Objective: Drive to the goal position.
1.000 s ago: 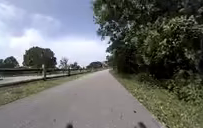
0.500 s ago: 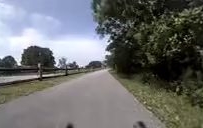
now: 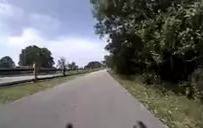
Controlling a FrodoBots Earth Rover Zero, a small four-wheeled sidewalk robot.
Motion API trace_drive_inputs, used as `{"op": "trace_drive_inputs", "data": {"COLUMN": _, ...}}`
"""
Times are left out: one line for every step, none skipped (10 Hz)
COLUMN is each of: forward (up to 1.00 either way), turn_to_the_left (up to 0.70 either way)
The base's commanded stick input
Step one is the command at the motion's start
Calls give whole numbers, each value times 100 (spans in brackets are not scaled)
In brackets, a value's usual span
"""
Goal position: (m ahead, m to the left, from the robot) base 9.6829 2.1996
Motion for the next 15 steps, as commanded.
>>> {"op": "trace_drive_inputs", "data": {"forward": 70, "turn_to_the_left": 14}}
{"op": "trace_drive_inputs", "data": {"forward": 70, "turn_to_the_left": 14}}
{"op": "trace_drive_inputs", "data": {"forward": 70, "turn_to_the_left": 14}}
{"op": "trace_drive_inputs", "data": {"forward": 70, "turn_to_the_left": 14}}
{"op": "trace_drive_inputs", "data": {"forward": 70, "turn_to_the_left": 14}}
{"op": "trace_drive_inputs", "data": {"forward": 70, "turn_to_the_left": 14}}
{"op": "trace_drive_inputs", "data": {"forward": 70, "turn_to_the_left": 14}}
{"op": "trace_drive_inputs", "data": {"forward": 70, "turn_to_the_left": 14}}
{"op": "trace_drive_inputs", "data": {"forward": 70, "turn_to_the_left": 7}}
{"op": "trace_drive_inputs", "data": {"forward": 70, "turn_to_the_left": 0}}
{"op": "trace_drive_inputs", "data": {"forward": 70, "turn_to_the_left": 0}}
{"op": "trace_drive_inputs", "data": {"forward": 70, "turn_to_the_left": 0}}
{"op": "trace_drive_inputs", "data": {"forward": 70, "turn_to_the_left": 0}}
{"op": "trace_drive_inputs", "data": {"forward": 70, "turn_to_the_left": 0}}
{"op": "trace_drive_inputs", "data": {"forward": 70, "turn_to_the_left": 0}}
